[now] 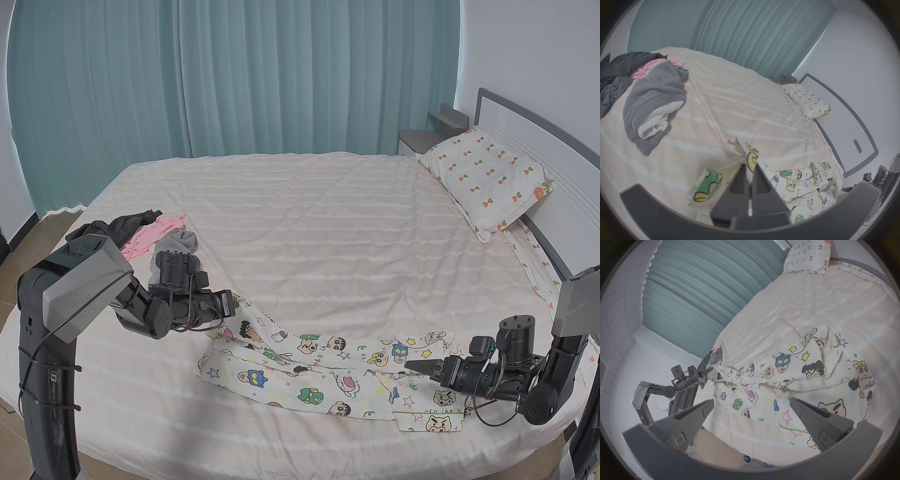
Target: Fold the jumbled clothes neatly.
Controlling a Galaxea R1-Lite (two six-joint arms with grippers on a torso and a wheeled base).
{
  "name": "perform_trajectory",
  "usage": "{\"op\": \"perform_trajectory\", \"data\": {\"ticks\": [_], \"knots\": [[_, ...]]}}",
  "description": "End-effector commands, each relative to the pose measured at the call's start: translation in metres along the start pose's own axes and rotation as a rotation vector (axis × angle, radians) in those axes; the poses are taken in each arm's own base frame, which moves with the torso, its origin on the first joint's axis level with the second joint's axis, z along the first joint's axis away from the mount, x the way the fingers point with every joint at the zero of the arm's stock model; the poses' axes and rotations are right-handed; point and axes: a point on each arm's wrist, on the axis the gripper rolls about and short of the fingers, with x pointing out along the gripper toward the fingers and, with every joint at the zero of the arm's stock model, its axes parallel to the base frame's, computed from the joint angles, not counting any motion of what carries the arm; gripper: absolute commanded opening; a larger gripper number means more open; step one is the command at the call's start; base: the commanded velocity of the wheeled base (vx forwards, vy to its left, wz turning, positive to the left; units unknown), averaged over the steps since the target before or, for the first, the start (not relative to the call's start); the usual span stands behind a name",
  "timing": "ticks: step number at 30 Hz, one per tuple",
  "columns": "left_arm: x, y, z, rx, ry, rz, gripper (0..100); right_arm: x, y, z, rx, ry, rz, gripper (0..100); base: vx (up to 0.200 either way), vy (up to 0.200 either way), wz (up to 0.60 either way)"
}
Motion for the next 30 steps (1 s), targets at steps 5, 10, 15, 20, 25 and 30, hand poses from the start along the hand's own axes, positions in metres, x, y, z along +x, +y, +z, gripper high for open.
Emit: {"op": "perform_trajectory", "data": {"ticks": [5, 10, 15, 20, 25, 30], "knots": [[-0.006, 0.020, -0.019, -0.040, 0.062, 0.050, 0, 0.000, 0.000, 0.000, 0.000, 0.001, 0.001, 100, 0.000, 0.000, 0.00], [-0.005, 0.023, -0.028, -0.037, 0.093, 0.056, 0, 0.001, -0.001, -0.001, 0.002, 0.004, -0.002, 100, 0.000, 0.000, 0.00], [-0.003, 0.027, -0.036, -0.020, 0.140, 0.071, 0, 0.001, -0.001, -0.001, 0.002, 0.005, -0.003, 100, 0.000, 0.000, 0.00], [-0.005, 0.034, -0.040, -0.011, 0.182, 0.093, 0, 0.001, -0.001, -0.001, 0.002, 0.007, -0.003, 100, 0.000, 0.000, 0.00], [-0.008, 0.040, -0.045, 0.017, 0.232, 0.114, 0, 0.001, -0.001, -0.001, 0.002, 0.007, -0.003, 100, 0.000, 0.000, 0.00], [-0.007, 0.044, -0.048, 0.036, 0.239, 0.174, 0, 0.001, -0.001, -0.001, 0.002, 0.008, -0.002, 100, 0.000, 0.000, 0.00]]}}
